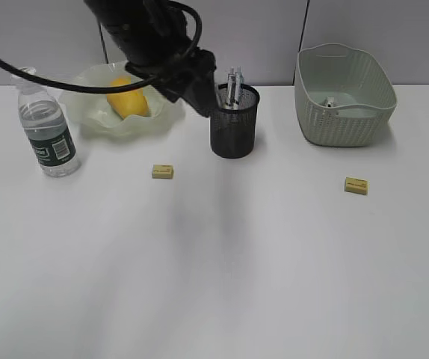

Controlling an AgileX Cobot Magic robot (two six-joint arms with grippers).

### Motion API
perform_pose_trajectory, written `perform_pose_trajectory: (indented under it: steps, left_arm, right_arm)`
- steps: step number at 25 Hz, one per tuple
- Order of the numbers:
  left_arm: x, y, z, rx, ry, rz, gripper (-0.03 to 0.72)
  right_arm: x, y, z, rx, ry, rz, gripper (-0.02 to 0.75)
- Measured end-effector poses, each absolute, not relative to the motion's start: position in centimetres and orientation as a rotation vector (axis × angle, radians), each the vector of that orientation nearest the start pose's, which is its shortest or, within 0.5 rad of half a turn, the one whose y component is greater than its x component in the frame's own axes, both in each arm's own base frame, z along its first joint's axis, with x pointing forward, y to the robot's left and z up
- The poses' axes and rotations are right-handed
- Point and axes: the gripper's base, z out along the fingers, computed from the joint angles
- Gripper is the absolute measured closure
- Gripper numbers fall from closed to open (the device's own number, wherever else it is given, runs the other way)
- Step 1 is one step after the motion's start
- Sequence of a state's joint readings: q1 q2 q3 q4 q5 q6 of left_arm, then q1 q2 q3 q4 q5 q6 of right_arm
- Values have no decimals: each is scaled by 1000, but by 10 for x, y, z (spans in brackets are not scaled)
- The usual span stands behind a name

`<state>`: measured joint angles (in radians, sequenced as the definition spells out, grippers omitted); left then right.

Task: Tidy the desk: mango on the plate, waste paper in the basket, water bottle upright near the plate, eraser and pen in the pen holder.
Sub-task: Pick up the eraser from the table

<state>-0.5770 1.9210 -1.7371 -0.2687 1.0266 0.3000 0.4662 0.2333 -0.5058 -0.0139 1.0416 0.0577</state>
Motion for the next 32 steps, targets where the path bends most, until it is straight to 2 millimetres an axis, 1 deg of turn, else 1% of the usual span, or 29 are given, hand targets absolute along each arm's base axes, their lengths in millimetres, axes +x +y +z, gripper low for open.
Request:
perform_pose_trajectory:
  steps: [4, 6, 9, 13, 14, 16, 20, 32]
  left_arm:
    - [335, -231, 297, 1013, 2654, -259, 188]
    - [335, -226, 299, 988, 2681, -198, 198]
    - [330, -220, 304, 944, 2694, -176, 204]
    - [312, -208, 315, 929, 2692, -179, 206]
    - [306, -204, 318, 927, 2692, -180, 206]
    - [291, -195, 316, 932, 2714, -173, 206]
    - [255, -171, 313, 942, 2746, -160, 217]
    - [152, -100, 324, 896, 2578, -162, 223]
  right_arm:
    - [29, 13, 277, -461, 2219, 263, 279]
    - [29, 13, 277, -461, 2219, 263, 279]
    - [29, 13, 277, -461, 2219, 263, 279]
    - [29, 13, 277, -461, 2219, 263, 279]
    - [29, 13, 277, -461, 2219, 263, 279]
    - [29, 13, 277, -461, 2219, 263, 279]
    - [29, 13, 277, -461, 2219, 263, 279]
    - [29, 13, 277, -461, 2219, 263, 279]
